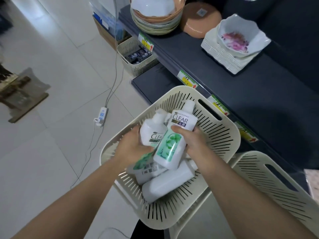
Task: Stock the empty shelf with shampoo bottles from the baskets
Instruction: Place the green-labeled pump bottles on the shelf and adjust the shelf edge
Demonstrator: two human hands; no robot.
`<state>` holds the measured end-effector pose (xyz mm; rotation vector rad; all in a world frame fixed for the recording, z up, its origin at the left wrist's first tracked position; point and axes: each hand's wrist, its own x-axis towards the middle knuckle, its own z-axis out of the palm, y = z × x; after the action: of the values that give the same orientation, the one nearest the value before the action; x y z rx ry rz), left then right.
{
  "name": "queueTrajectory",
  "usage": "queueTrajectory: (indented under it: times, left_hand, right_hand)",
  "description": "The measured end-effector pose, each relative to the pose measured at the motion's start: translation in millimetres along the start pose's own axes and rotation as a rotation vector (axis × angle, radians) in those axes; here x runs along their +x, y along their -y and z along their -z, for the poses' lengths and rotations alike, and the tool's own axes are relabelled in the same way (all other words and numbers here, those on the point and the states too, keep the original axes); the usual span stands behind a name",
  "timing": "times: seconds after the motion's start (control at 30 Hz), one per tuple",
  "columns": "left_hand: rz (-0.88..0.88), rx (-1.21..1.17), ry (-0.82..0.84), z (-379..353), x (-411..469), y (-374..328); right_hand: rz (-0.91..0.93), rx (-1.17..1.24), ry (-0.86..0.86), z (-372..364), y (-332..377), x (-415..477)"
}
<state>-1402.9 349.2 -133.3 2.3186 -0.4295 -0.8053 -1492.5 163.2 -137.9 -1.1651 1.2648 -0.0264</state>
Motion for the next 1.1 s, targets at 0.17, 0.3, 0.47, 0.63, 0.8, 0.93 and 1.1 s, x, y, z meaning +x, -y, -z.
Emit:
queueTrajectory:
  times: [0.17, 0.3, 0.47, 0.63, 0.8, 0.93, 1.1]
  left_hand:
    - [0.013, -0.550, 0.152, 25, -29, -35]
    - [-0.045, -0.571, 0.197, 31, -62, -74]
    - [-0.174, -0.673, 0.245, 17, -111, -124]
    - [-0.305, -0.706, 0.268, -5, -161, -176]
    - [-0.395, -0.726, 0.295, -27, -199, -223]
    - [-0.471, -0.695, 0.328, -38, -219, -265]
    - [-0.588, -0.668, 0.426, -52, -235, -314]
  right_hand:
    - [0.099, -0.001, 0.136, 29, 28, -47]
    - [0.219, 0.090, 0.207, 75, 42, -86]
    - [0.347, 0.084, 0.196, 143, 50, -136]
    - [0.445, 0.122, 0.200, 216, 50, -183]
    - [0.538, 0.183, 0.173, 283, 47, -226]
    - [0.631, 0.218, 0.110, 327, 47, -255]
    - [0.727, 0.214, -0.009, 371, 42, -288]
